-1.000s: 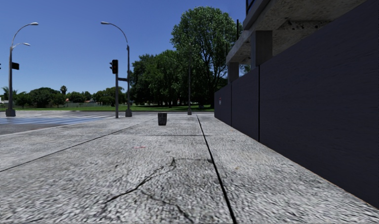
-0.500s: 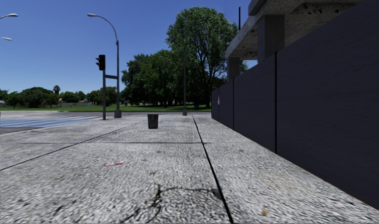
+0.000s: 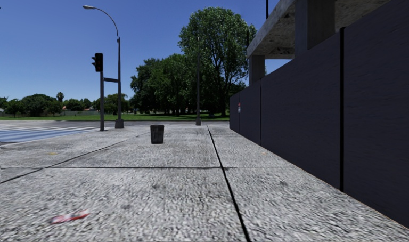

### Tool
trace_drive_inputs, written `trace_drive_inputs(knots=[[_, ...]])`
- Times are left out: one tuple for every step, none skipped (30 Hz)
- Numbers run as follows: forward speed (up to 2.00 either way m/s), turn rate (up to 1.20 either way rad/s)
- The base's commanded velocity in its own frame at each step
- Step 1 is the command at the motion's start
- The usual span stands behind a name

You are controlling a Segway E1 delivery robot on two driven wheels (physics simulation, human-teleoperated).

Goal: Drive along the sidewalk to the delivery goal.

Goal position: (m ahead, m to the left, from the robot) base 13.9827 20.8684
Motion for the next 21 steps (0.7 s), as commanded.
trace_drive_inputs(knots=[[2.00, 0.00], [2.00, 0.00], [2.00, 0.00], [2.00, 0.00], [2.00, 0.00], [2.00, 0.00], [2.00, 0.00], [2.00, 0.00], [2.00, 0.00], [2.00, 0.00], [2.00, 0.00], [2.00, 0.00], [2.00, 0.00], [2.00, 0.00], [2.00, 0.00], [2.00, 0.00], [2.00, 0.00], [2.00, 0.00], [2.00, 0.00], [2.00, 0.00], [2.00, 0.00]])
